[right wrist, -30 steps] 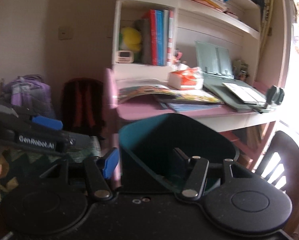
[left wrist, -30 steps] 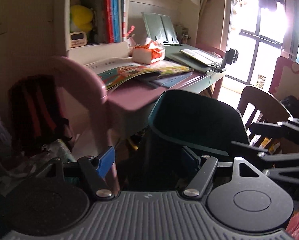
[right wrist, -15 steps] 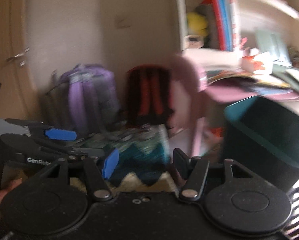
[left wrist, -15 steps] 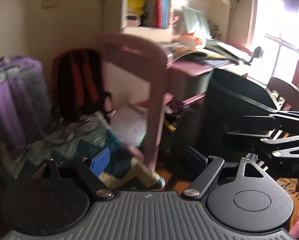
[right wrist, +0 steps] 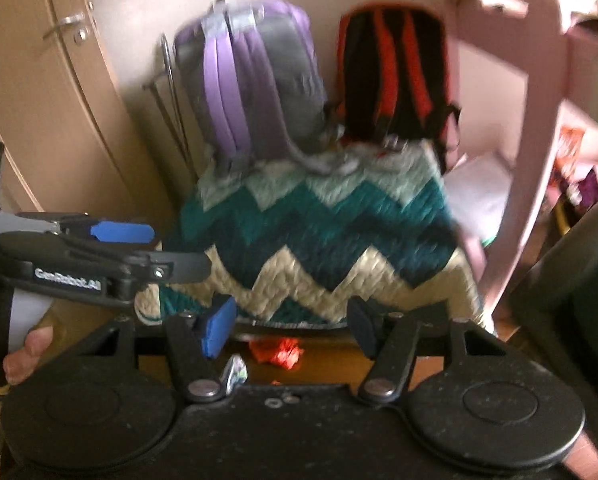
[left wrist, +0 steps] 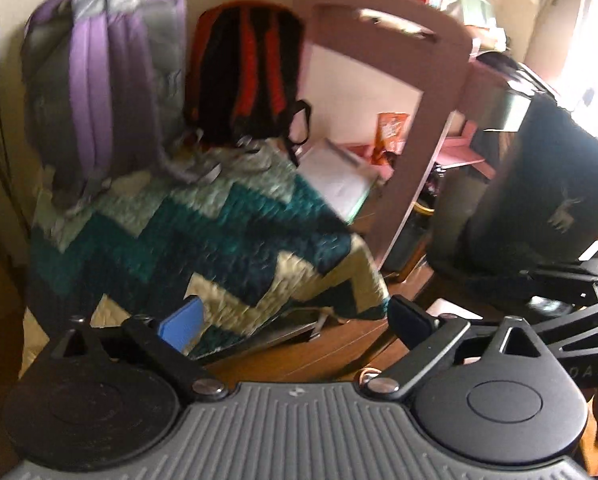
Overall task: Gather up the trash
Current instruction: 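Move both open tools back down toward the floor trash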
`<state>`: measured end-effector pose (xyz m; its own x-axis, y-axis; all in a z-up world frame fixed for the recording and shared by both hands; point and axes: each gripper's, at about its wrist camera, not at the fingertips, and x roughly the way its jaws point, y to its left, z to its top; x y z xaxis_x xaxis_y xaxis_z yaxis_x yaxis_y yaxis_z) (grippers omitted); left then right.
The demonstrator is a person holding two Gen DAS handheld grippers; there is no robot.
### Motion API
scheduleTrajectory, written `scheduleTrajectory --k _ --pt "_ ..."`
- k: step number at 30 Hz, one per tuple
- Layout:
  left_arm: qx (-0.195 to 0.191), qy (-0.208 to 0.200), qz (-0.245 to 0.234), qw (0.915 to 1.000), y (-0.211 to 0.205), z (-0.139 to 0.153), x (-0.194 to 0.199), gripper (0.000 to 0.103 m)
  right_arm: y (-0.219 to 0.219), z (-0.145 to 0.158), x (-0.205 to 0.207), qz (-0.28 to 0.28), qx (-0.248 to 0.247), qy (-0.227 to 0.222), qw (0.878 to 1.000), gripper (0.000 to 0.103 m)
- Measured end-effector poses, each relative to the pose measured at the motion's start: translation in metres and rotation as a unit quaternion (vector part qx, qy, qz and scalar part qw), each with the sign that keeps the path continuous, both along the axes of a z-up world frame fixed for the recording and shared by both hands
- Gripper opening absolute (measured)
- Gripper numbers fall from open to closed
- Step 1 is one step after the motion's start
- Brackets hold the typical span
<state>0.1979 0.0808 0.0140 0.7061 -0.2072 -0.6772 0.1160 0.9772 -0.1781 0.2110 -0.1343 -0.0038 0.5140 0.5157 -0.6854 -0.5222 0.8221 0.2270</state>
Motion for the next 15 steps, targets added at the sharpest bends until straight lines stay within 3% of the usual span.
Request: scheduleTrajectory --k 9,15 --pt "0.011 0.053 0.015 0.9984 0.04 -0.104 0.023 0.102 0.032 -0.109 0.049 -0.028 -0.01 0.085 0.996 0.062" --pt "0.045 0.125 -0.005 0.9911 0.055 -0.184 0.051 0.102 0.053 -0.192 0.086 -0.044 -0.055 0.147 0.987 0.062"
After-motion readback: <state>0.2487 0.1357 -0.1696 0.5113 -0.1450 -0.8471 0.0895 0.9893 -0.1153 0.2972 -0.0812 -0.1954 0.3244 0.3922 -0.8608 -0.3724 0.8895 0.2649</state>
